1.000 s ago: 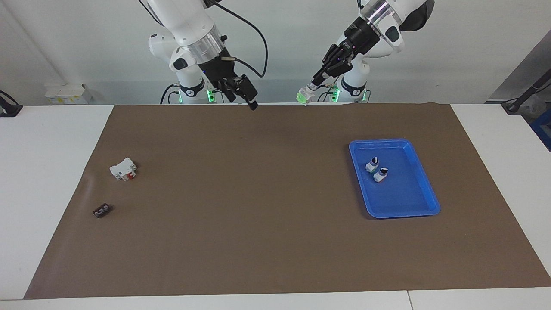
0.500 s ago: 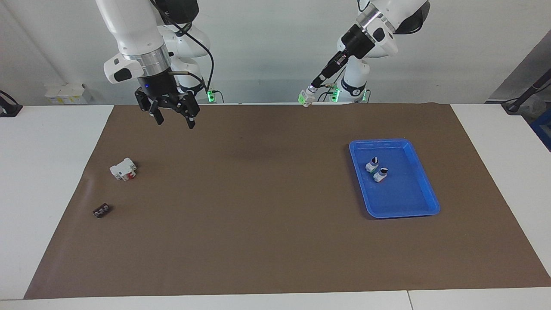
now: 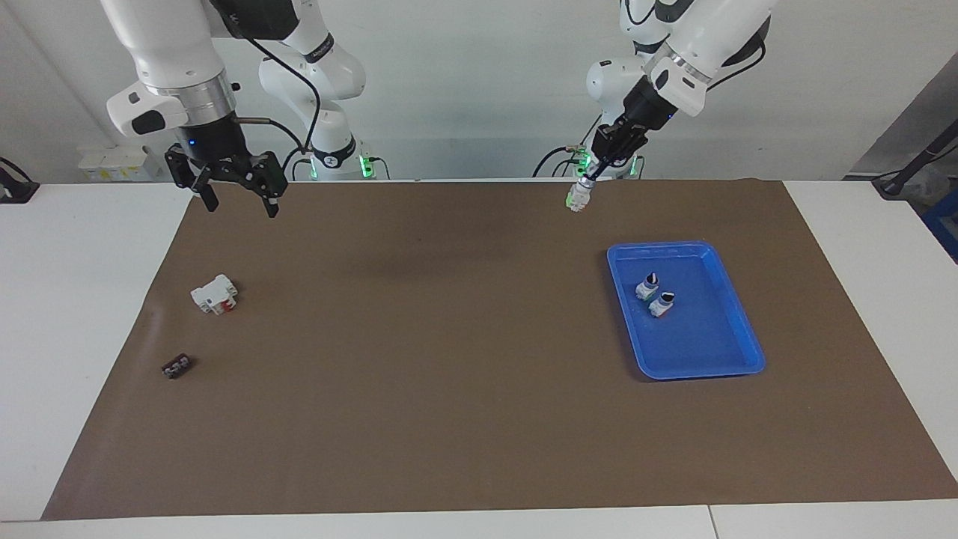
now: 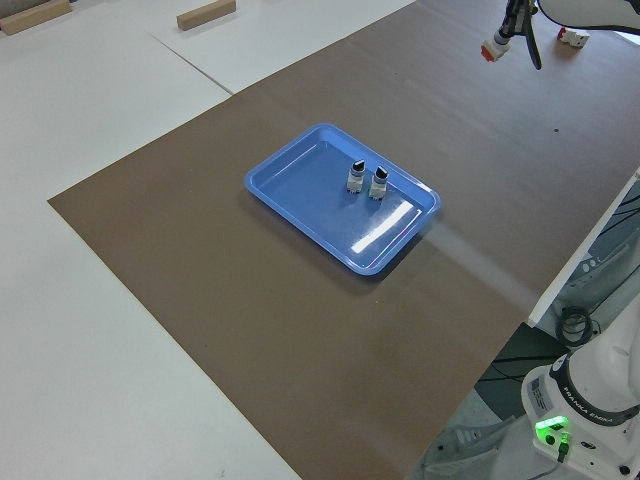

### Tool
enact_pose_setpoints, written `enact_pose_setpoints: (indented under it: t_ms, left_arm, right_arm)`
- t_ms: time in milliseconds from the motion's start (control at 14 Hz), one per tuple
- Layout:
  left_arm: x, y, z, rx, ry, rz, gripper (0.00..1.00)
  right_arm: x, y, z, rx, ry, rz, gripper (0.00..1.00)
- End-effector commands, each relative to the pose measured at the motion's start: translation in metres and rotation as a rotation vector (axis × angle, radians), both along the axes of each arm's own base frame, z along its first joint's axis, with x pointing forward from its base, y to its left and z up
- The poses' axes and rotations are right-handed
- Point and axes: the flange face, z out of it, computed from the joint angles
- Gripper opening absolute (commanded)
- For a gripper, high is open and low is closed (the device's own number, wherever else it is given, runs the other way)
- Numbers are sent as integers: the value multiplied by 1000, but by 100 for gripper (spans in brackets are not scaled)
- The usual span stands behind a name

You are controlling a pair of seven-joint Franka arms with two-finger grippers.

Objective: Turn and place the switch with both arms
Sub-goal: 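Lower the switch into the blue tray with the left gripper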

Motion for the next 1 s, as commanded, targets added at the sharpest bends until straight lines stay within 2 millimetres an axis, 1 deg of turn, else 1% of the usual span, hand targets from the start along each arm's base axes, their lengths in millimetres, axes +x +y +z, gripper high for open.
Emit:
enact_pose_setpoints:
  t_ms: [0, 71, 143, 214, 357, 429, 500, 571, 643, 714, 857, 929]
  left_arm:
    - [0, 32, -21, 93, -67, -183, 0]
    - [3, 45, -30, 119, -86, -250, 0]
    - [5, 58, -35, 153, -103, -302, 0]
    - [8, 70, -40, 203, -112, -354, 0]
    - [18, 85, -60, 279, -104, -510, 0]
    - [25, 104, -68, 290, -100, -550, 0]
    - [30, 119, -77, 312, -87, -604, 0]
    - [36, 126, -85, 346, -75, -660, 0]
    - [46, 131, -96, 374, -50, -708, 0]
    - [58, 141, -105, 382, -31, -729, 0]
    - [79, 147, -128, 360, -1, -759, 0]
    - [84, 148, -139, 347, 9, -778, 0]
  right_arm:
    - [-3, -30, 5, -17, 19, 52, 100]
    - [-3, -35, 4, -13, 19, 61, 100]
    - [-6, -39, 0, -11, 33, 55, 100]
    - [-9, -41, 1, -8, 37, 50, 100]
    - [-11, -41, -2, -7, 46, 41, 100]
    - [-12, -39, -5, -5, 54, 32, 100]
    - [-14, -37, -3, 1, 53, 12, 100]
    - [-14, -34, -4, 23, 56, -3, 100]
    - [-15, -32, -5, 45, 61, -14, 100]
    - [-15, -30, -5, 49, 64, -20, 100]
    - [-16, -28, -4, 49, 64, -11, 100]
    - [-16, -26, -4, 49, 63, -7, 100]
